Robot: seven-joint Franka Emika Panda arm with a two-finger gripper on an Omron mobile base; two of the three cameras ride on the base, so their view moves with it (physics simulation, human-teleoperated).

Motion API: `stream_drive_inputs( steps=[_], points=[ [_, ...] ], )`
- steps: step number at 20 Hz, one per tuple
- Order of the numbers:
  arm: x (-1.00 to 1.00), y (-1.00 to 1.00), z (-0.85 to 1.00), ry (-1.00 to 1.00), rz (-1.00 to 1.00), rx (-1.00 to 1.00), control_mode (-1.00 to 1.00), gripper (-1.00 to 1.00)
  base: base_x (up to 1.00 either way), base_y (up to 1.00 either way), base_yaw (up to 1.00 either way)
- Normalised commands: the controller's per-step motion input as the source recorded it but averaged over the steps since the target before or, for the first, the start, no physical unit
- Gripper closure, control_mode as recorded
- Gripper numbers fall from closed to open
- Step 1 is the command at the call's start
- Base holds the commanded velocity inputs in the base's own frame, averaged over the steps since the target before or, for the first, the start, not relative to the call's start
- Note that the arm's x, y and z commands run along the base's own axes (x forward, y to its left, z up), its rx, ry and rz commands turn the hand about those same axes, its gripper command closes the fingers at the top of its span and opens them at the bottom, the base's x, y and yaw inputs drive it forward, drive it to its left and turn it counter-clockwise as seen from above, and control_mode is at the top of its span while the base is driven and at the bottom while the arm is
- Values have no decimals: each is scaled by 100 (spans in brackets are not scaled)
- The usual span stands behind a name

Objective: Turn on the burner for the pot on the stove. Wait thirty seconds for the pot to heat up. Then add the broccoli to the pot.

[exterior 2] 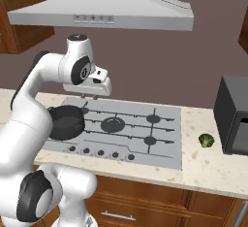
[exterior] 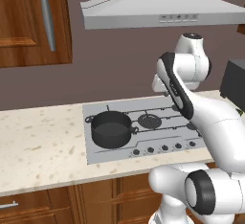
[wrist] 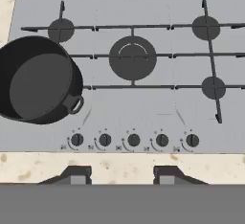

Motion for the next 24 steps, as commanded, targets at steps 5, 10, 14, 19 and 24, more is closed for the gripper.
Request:
stream_drive_inputs(
  steps=[5, 10, 14, 19, 24],
  points=[
    [-20, 0, -1, 0, 0, 0, -100, -100, 0, 0, 0],
    [-41, 0, -6, 0, 0, 0, -100, -100, 0, 0, 0],
    [-38, 0, -4, 0, 0, 0, -100, -100, 0, 0, 0],
    [-6, 0, 0, -1, 0, 0, -100, -100, 0, 0, 0],
    [0, 0, 0, 0, 0, 0, -100, -100, 0, 0, 0]
  ],
)
